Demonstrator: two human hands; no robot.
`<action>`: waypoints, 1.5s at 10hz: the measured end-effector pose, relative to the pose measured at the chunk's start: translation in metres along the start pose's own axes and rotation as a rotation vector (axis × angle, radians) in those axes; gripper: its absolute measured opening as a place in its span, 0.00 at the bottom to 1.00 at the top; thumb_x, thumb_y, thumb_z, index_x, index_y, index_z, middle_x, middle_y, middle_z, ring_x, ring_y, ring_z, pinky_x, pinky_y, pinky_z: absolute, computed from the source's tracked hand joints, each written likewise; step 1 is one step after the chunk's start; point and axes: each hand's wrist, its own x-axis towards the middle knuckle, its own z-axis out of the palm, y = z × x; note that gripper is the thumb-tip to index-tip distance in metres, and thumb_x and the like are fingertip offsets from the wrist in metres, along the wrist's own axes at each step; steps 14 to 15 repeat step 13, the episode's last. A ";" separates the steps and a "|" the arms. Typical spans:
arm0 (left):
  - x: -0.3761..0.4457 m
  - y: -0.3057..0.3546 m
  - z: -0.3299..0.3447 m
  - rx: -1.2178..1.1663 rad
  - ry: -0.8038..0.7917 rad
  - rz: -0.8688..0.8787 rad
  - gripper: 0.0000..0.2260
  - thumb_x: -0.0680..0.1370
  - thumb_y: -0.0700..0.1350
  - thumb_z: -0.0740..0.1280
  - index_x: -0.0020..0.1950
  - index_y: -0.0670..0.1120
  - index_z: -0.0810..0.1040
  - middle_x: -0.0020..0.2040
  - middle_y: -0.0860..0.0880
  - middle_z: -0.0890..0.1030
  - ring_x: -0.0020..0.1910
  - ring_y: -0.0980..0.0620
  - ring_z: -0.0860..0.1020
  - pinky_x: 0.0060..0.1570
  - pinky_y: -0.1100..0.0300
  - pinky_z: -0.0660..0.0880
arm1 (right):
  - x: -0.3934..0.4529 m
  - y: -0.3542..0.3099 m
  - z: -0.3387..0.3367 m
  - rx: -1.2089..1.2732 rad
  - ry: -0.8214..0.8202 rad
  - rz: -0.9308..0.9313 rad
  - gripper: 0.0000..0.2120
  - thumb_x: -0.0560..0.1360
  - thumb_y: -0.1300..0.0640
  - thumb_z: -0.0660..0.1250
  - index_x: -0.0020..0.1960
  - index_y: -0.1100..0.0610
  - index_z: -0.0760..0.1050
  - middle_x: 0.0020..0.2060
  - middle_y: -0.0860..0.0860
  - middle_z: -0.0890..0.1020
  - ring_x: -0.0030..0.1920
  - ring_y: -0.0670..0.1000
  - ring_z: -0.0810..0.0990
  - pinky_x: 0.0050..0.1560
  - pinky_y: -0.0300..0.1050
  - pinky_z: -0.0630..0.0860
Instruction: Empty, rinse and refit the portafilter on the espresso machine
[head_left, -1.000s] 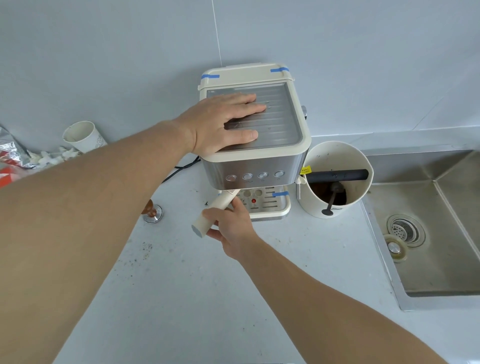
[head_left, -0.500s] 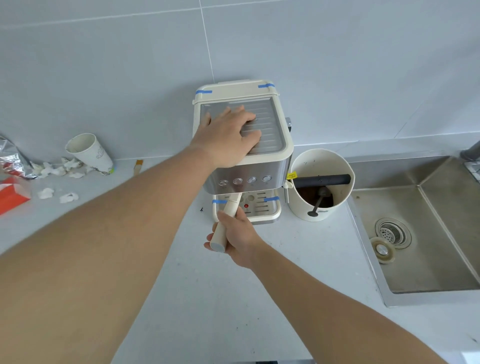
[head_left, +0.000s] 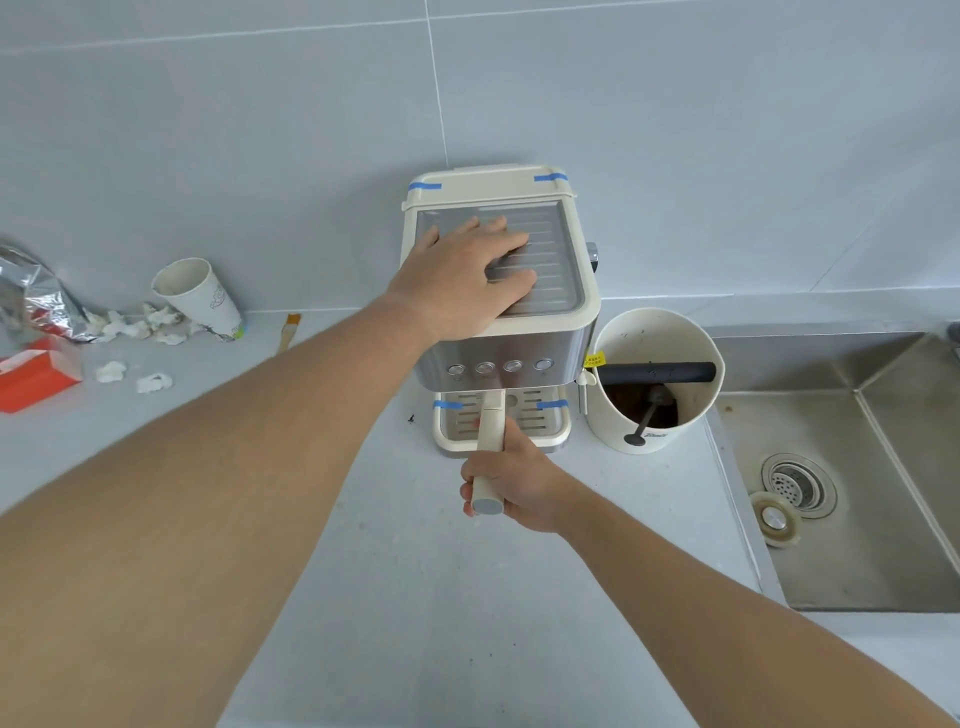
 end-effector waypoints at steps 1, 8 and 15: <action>0.000 0.000 0.000 -0.005 0.000 0.002 0.23 0.78 0.62 0.56 0.73 0.60 0.66 0.79 0.55 0.60 0.78 0.52 0.54 0.76 0.47 0.47 | -0.001 -0.001 -0.005 0.004 -0.033 0.029 0.23 0.73 0.73 0.64 0.61 0.53 0.66 0.40 0.59 0.71 0.32 0.57 0.76 0.34 0.51 0.79; -0.006 0.004 0.000 -0.065 0.107 -0.010 0.22 0.76 0.59 0.62 0.70 0.57 0.72 0.76 0.53 0.67 0.75 0.52 0.63 0.73 0.52 0.52 | -0.020 -0.001 -0.012 -0.019 0.107 -0.012 0.18 0.78 0.64 0.65 0.67 0.58 0.73 0.53 0.58 0.80 0.49 0.57 0.81 0.41 0.45 0.81; -0.038 0.011 -0.009 -0.401 0.169 -0.104 0.06 0.75 0.49 0.67 0.50 0.53 0.82 0.44 0.58 0.83 0.45 0.58 0.79 0.48 0.63 0.75 | -0.096 -0.058 -0.030 0.095 0.218 -0.193 0.09 0.80 0.57 0.64 0.56 0.59 0.81 0.54 0.56 0.86 0.53 0.54 0.86 0.60 0.51 0.79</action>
